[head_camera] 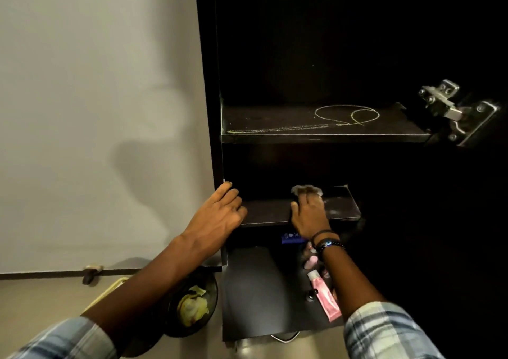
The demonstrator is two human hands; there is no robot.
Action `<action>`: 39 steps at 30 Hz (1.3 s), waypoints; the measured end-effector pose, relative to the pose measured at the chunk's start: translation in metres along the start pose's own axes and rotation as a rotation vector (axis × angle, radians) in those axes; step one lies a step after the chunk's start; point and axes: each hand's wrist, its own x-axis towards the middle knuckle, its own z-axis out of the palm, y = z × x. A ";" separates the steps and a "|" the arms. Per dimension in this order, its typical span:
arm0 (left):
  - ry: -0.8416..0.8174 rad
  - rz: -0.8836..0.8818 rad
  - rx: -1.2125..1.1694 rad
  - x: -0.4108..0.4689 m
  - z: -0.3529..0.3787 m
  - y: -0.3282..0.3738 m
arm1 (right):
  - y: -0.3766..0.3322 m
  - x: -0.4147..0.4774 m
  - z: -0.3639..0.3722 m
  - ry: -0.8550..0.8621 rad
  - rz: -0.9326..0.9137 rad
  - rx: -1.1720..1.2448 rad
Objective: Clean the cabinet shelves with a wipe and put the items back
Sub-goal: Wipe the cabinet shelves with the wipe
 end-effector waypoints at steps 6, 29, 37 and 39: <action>0.050 -0.005 -0.120 0.004 -0.004 0.002 | -0.113 -0.048 0.005 -0.147 -0.346 0.288; 0.370 0.085 -0.062 0.030 -0.154 -0.068 | -0.061 -0.043 -0.274 0.814 -0.010 0.222; 0.438 0.142 0.028 0.045 -0.169 -0.092 | -0.108 0.002 -0.238 0.197 -0.230 0.032; 0.477 0.132 -0.032 0.044 -0.176 -0.088 | -0.152 -0.007 -0.224 0.164 -0.443 0.038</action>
